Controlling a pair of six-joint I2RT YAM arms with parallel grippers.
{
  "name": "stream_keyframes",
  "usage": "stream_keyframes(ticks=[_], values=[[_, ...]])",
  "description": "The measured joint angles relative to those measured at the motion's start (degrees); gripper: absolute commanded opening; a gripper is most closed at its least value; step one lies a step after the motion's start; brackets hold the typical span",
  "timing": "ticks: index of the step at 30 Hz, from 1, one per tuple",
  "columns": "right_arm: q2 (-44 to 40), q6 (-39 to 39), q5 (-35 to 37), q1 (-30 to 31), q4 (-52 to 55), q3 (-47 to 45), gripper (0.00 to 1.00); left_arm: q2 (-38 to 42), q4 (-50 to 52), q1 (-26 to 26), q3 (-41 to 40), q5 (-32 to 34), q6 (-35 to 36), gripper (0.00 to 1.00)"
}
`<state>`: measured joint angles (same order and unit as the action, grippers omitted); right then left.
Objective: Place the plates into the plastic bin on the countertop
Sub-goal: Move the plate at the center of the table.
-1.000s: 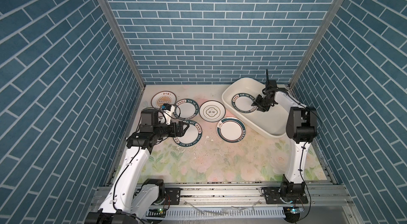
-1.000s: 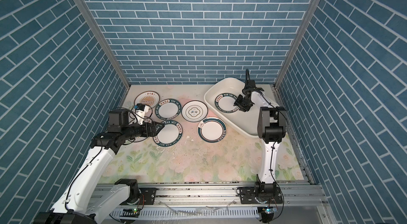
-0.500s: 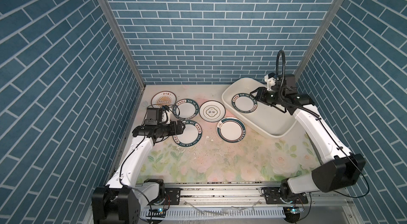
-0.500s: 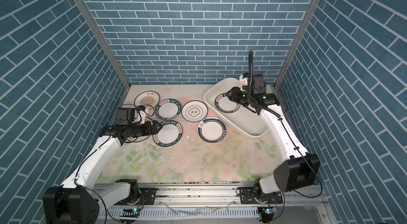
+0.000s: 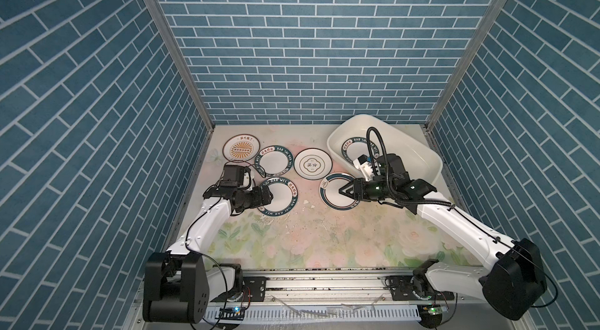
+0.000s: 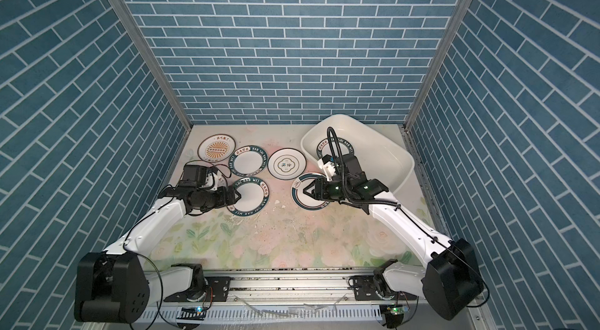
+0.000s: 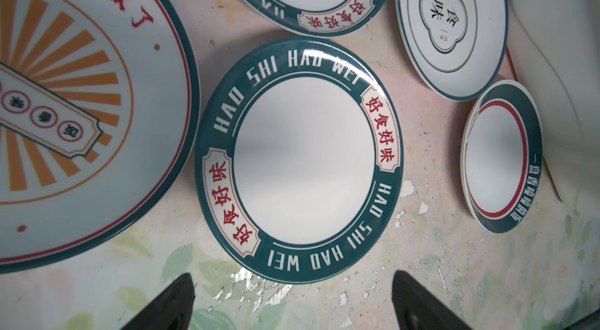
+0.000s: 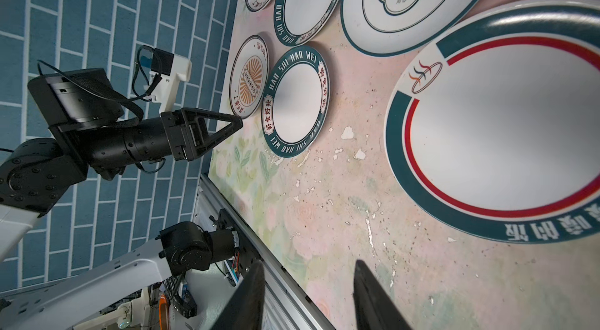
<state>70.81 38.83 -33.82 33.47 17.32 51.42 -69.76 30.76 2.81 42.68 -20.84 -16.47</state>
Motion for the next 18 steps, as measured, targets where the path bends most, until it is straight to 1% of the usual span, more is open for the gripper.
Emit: stream_keyframes(ticks=[8, 13, 18], values=[[5.8, 3.9, -0.1, 2.1, -10.1, -2.0, 0.46, -5.5, -2.4, -0.2, -0.3, -1.2, -1.1, 0.95], [9.4, 5.1, 0.0, 2.6, -13.7, -2.1, 0.45, -8.7, -3.0, -0.2, -0.3, -2.7, -1.1, 0.94], [12.2, 6.0, 0.0, 3.2, -15.9, -2.1, 0.46, -9.9, -3.0, -0.2, -0.3, -2.3, -0.9, 0.94]])
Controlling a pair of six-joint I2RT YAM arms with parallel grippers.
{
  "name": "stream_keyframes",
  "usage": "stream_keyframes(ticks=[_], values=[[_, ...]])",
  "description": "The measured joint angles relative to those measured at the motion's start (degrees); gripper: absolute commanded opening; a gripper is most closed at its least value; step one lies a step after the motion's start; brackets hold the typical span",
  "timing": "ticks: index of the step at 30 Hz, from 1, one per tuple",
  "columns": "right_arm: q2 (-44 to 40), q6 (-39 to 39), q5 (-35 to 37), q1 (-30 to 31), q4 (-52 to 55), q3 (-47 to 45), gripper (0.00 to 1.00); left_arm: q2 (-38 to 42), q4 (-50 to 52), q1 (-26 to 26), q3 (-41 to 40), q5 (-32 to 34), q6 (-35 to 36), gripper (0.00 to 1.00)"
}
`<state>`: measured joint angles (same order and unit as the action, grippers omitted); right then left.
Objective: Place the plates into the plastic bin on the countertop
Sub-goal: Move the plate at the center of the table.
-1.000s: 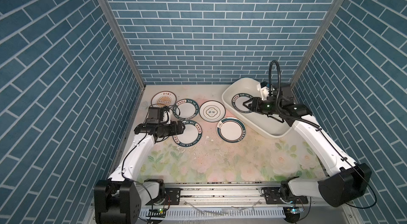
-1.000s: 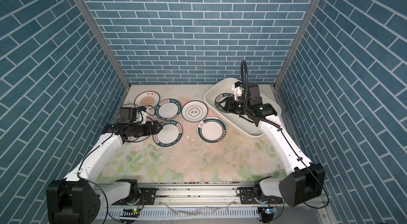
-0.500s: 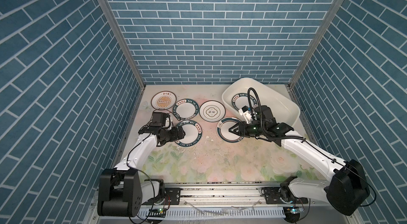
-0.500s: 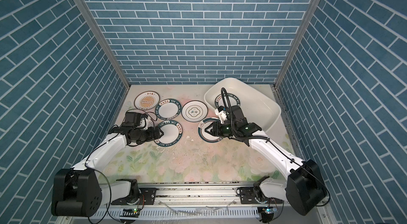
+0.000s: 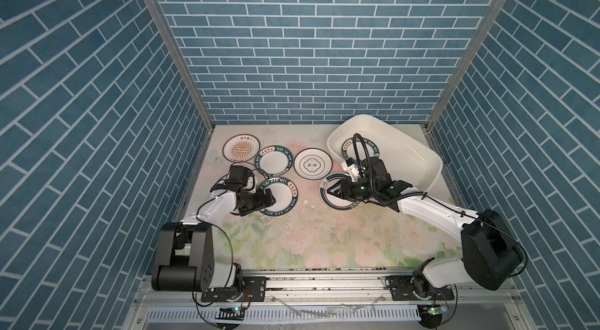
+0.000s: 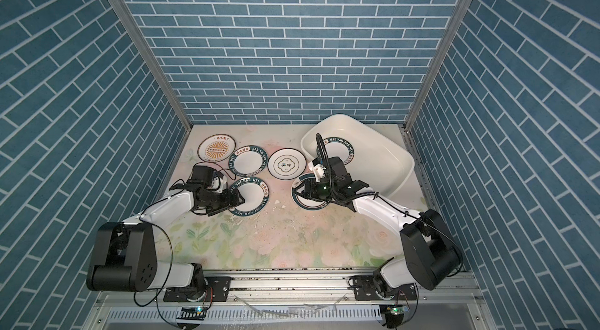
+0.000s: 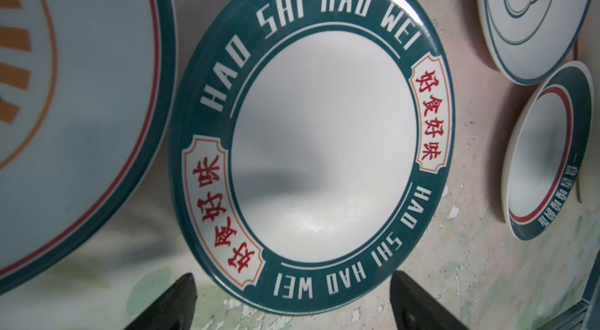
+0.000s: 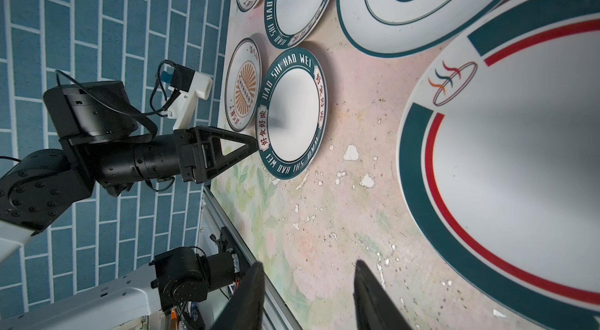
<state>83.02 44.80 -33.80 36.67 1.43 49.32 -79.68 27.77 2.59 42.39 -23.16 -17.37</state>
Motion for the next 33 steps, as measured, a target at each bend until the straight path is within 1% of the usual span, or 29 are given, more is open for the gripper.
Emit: stream_keyframes(ticks=[6, 11, 21, 28, 33], values=[[3.1, 0.4, 0.0, 0.4, -2.0, 0.0, 0.46, 0.0, -0.1, 0.0, 0.0, 0.7, 0.0, 0.95], [5.6, 0.5, 0.0, 0.5, -3.2, 0.2, 0.46, -1.0, -1.3, 0.0, 0.0, -0.7, 0.3, 0.95], [7.6, 0.4, 0.2, 0.6, -3.2, 1.9, 0.46, -2.0, -4.3, 0.1, 0.0, -1.6, 1.8, 0.94], [10.3, 0.4, 0.9, 0.6, -3.1, 2.7, 0.47, -5.8, -5.8, 2.3, 1.1, -1.8, 2.8, 0.92], [12.6, 0.4, 1.6, 0.6, -2.8, 4.4, 0.47, -6.4, -8.1, 4.3, 1.4, -2.8, 3.0, 0.91]])
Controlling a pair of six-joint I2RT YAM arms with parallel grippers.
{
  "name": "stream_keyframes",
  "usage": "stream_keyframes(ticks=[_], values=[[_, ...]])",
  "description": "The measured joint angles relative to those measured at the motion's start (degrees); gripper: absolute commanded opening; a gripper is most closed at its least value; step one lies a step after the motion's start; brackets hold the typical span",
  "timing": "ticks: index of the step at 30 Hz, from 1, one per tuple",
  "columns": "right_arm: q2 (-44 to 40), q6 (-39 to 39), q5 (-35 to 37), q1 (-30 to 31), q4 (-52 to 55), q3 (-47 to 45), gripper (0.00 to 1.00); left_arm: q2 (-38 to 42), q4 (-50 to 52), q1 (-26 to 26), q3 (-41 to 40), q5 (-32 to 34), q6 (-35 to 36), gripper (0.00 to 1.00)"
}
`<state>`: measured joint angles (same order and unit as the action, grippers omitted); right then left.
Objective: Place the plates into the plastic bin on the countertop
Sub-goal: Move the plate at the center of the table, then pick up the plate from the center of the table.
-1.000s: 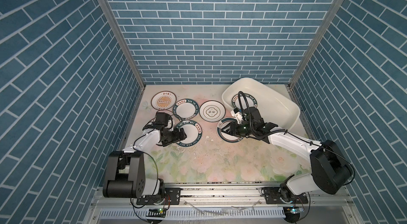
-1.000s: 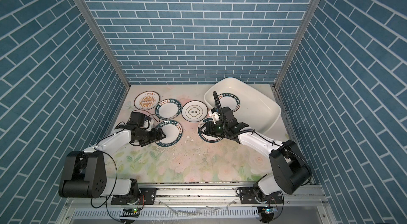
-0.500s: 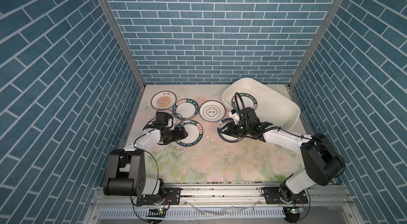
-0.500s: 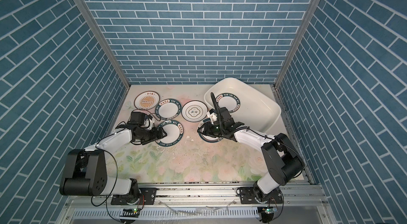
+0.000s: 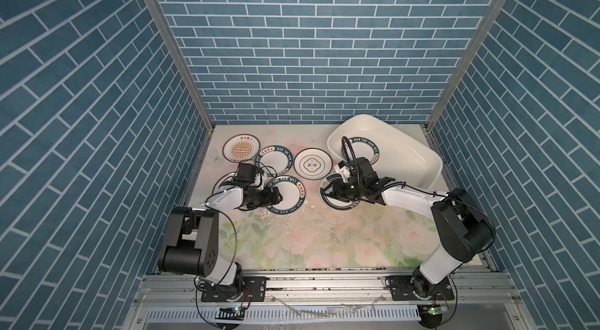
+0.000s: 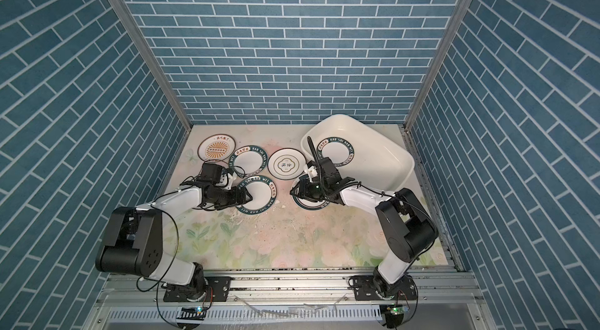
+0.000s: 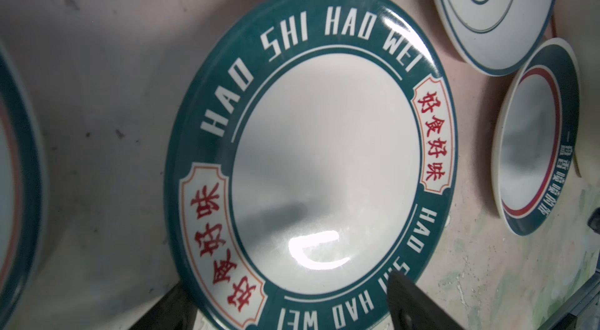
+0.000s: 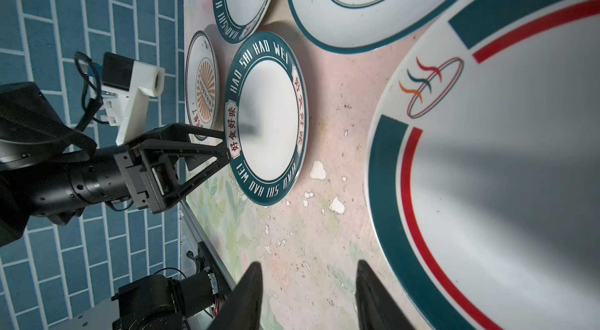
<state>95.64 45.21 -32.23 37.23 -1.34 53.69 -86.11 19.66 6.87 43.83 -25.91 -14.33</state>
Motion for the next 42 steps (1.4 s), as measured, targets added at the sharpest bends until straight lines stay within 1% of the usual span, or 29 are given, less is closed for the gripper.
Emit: stream_keyframes(ticks=[10, 13, 19, 24, 29, 32, 37, 42], values=[[5.4, 0.0, 1.7, 0.0, -0.1, 1.6, 0.48, -1.0, -0.9, 6.0, 2.1, -1.3, 3.3, 0.91], [6.2, 0.0, 2.3, 0.1, 0.1, 2.5, 0.48, -0.8, 0.2, 6.1, 2.9, 0.0, 4.3, 0.92], [7.1, -0.1, 2.5, 0.3, 0.3, 4.9, 0.47, 2.5, 1.5, 5.9, 3.1, 2.5, 5.1, 0.92], [6.6, 0.0, 2.6, 1.7, 1.2, 4.5, 0.47, 2.4, 1.1, 5.9, 4.0, 3.2, 5.2, 0.92], [2.7, 2.4, 2.9, 4.7, 0.0, -0.8, 0.47, -0.9, -0.5, 5.9, 7.5, 3.4, 5.2, 0.92], [1.9, 4.5, 3.5, 6.4, -1.7, -3.5, 0.47, -2.4, -1.6, 5.9, 8.4, 3.4, 5.1, 0.92], [3.1, 7.5, 4.6, 8.6, -5.6, -4.6, 0.47, -5.3, -2.8, 5.9, 9.5, 3.9, 5.2, 0.92], [5.7, 10.2, 5.9, 9.1, -11.1, -5.3, 0.47, -6.0, -3.8, 5.9, 9.5, 4.9, 5.3, 0.92]])
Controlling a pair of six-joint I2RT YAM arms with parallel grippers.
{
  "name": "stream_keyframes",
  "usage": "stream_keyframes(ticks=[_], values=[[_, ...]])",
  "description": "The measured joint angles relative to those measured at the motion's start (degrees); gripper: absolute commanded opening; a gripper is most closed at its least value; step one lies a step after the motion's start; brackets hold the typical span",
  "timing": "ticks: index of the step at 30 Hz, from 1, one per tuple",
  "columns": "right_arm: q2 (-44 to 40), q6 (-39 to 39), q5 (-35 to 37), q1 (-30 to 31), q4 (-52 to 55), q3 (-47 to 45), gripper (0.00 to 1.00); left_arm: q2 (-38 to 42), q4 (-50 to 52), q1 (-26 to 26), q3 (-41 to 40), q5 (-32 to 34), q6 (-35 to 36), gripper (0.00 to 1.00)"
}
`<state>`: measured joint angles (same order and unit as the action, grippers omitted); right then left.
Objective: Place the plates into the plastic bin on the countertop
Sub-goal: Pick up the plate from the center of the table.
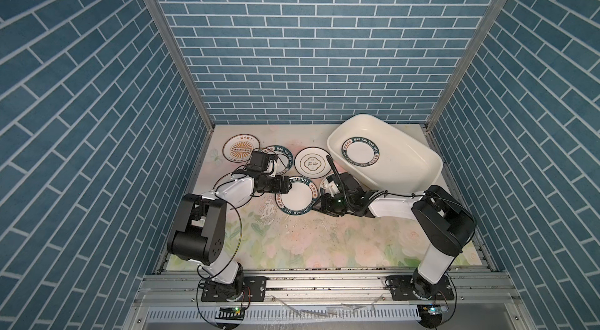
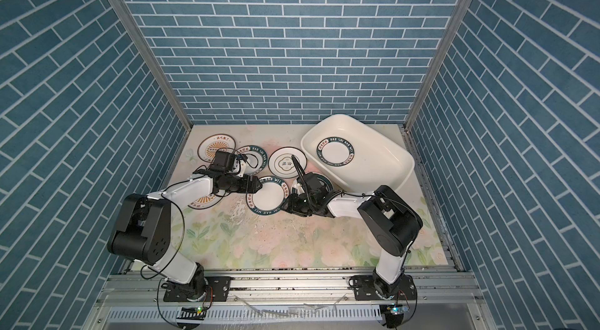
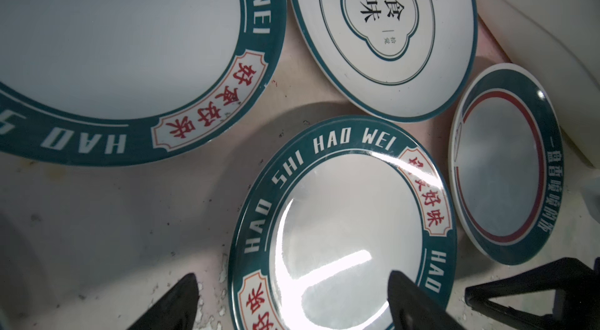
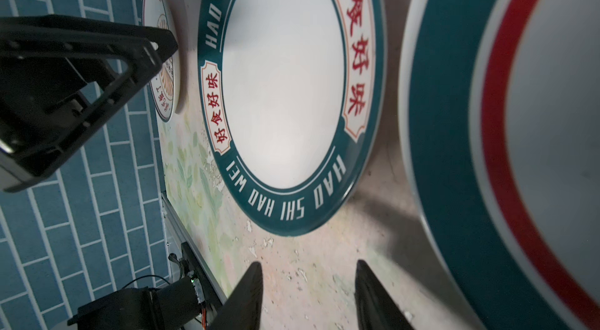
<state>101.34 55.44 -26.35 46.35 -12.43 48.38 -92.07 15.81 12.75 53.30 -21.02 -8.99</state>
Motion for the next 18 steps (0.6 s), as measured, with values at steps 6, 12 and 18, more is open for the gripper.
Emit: stream_keyframes(ticks=[6, 12, 18], values=[[2.9, 1.9, 1.0, 0.0, -4.9, -0.6, 0.47, -1.4, -1.9, 0.0, 0.0, 0.0, 0.1, 0.9], [4.6, 3.3, 1.7, 0.0, -9.4, -0.6, 0.47, -2.8, -2.7, 0.0, 0.0, -0.3, 0.1, 0.89], [6.8, 4.8, 1.7, 0.1, -14.6, -0.4, 0.47, -2.8, -2.9, 0.0, 0.0, -1.3, 0.2, 0.89]])
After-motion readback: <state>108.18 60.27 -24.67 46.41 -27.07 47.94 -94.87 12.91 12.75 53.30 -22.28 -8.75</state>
